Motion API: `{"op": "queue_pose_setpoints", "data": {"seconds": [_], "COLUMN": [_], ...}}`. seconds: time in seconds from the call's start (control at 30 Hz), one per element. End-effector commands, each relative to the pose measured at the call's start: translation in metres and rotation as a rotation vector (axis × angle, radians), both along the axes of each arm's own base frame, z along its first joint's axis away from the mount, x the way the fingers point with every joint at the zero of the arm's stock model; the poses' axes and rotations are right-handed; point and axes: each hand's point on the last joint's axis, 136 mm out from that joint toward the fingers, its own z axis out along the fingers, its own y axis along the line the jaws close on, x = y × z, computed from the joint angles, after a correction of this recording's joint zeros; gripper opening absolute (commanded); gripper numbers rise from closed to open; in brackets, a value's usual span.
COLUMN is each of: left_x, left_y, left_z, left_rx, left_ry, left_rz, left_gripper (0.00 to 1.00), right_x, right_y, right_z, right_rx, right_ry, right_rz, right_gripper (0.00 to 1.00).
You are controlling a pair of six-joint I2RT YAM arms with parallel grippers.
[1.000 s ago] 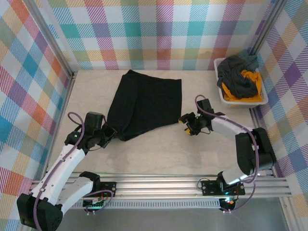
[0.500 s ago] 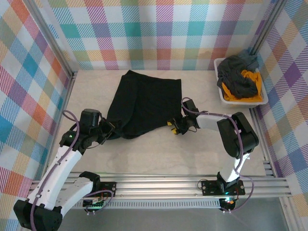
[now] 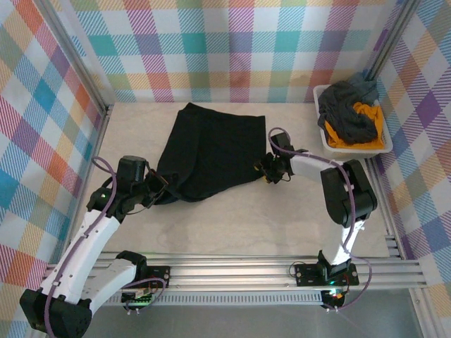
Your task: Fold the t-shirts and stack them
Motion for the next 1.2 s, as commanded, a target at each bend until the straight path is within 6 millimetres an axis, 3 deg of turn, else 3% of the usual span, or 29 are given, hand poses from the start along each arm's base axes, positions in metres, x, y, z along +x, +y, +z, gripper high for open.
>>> {"op": "queue_pose_setpoints", "data": {"seconds": [0.0, 0.1, 0.2, 0.4, 0.57, 0.77, 0.87, 1.03, 1.1, 1.17], "left_x": [0.003, 0.004, 0.005, 0.011, 0.015, 0.018, 0.017, 0.013, 0.01, 0.011], "left_y": [0.005, 0.006, 0.008, 0.011, 0.009, -0.007, -0.017, -0.025, -0.023, -0.023], "left_z": [0.012, 0.012, 0.012, 0.019, 0.031, 0.041, 0.034, 0.001, -0.016, -0.03], "left_rx": [0.026, 0.039, 0.057, 0.084, 0.078, 0.011, -0.024, -0.048, -0.03, -0.018], "left_ry": [-0.033, -0.032, -0.033, -0.068, -0.119, -0.191, -0.19, -0.116, -0.068, -0.034], "left_rz": [0.002, -0.001, -0.001, -0.005, -0.021, -0.091, -0.134, -0.167, -0.164, -0.173], "left_gripper": [0.0, 0.0, 0.0, 0.0, 0.0, 0.0, 0.0, 0.0, 0.0, 0.0], "right_x": [-0.002, 0.003, 0.005, 0.002, -0.022, -0.053, -0.071, -0.098, -0.095, -0.079], "right_y": [-0.005, -0.001, -0.012, -0.025, -0.029, -0.052, -0.058, -0.058, -0.066, -0.069], "right_z": [-0.013, -0.01, 0.012, 0.105, 0.162, 0.207, 0.207, 0.177, 0.161, 0.144], "right_rx": [-0.062, -0.05, -0.096, -0.163, -0.142, -0.068, -0.046, 0.005, 0.005, 0.031], "right_ry": [0.03, 0.025, -0.034, -0.24, -0.316, -0.377, -0.338, -0.237, -0.2, -0.162], "right_rz": [0.037, 0.051, 0.046, 0.14, 0.25, 0.284, 0.316, 0.326, 0.294, 0.265], "right_gripper": [0.24, 0.0, 0.0, 0.0, 0.0, 0.0, 0.0, 0.0, 0.0, 0.0]}}
